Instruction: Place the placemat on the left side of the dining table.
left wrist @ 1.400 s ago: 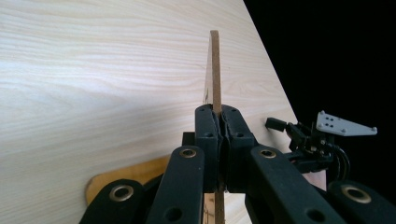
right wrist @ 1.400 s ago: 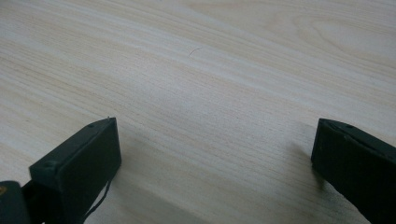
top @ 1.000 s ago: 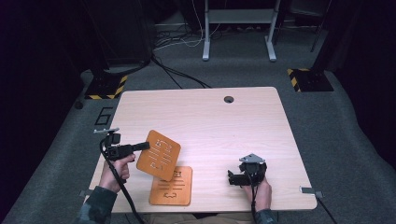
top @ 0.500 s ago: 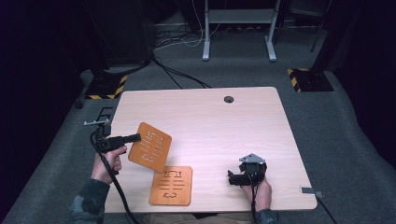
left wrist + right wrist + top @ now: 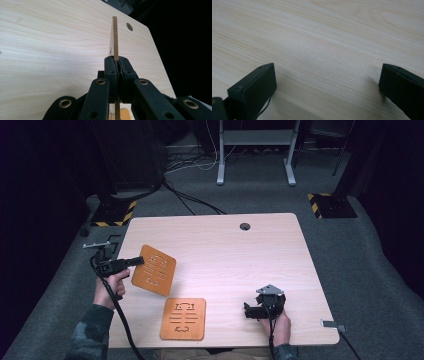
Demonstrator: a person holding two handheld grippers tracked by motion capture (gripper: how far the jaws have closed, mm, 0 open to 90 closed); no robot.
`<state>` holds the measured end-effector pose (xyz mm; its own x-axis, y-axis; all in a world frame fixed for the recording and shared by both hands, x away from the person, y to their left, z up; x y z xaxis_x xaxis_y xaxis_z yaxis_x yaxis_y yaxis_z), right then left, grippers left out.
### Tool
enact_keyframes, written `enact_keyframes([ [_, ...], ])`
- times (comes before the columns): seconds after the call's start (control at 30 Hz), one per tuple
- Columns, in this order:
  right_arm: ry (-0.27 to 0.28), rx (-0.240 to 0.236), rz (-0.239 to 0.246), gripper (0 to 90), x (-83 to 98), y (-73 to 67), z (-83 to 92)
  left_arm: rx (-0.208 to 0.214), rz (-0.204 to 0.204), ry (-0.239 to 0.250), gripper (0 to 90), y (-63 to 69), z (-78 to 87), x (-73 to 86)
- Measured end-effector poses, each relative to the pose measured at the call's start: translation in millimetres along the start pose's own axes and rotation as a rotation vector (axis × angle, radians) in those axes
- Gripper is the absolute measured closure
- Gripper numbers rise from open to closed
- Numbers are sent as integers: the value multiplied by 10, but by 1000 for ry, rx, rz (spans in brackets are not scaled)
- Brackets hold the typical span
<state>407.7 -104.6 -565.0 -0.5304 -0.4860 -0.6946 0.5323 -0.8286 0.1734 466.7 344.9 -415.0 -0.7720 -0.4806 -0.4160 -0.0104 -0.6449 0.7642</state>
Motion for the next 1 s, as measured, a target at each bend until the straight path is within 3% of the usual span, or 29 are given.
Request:
enact_keyframes([
  [0.3, -1, 0, -4, 4, -1, -2, 1, -46, -14, 10, 869, -68, -4, -138],
  [1.0, -1, 0, -3, 3, -1, -2, 0, -143, 7, 14, 869, -227, -156, -402],
])
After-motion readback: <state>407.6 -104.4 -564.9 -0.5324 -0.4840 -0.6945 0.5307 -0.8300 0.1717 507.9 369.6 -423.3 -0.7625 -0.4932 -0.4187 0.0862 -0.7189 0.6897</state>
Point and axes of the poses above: each handheld gripper's, and its own axes: z roughly backward along the jaws, x roughly out of its underside, y roughly to its right, the point moved 5 cm from there along -z, roughly forward along the jaws, and after that the axes turned 14 degrees about z, right-handed, at the moved point
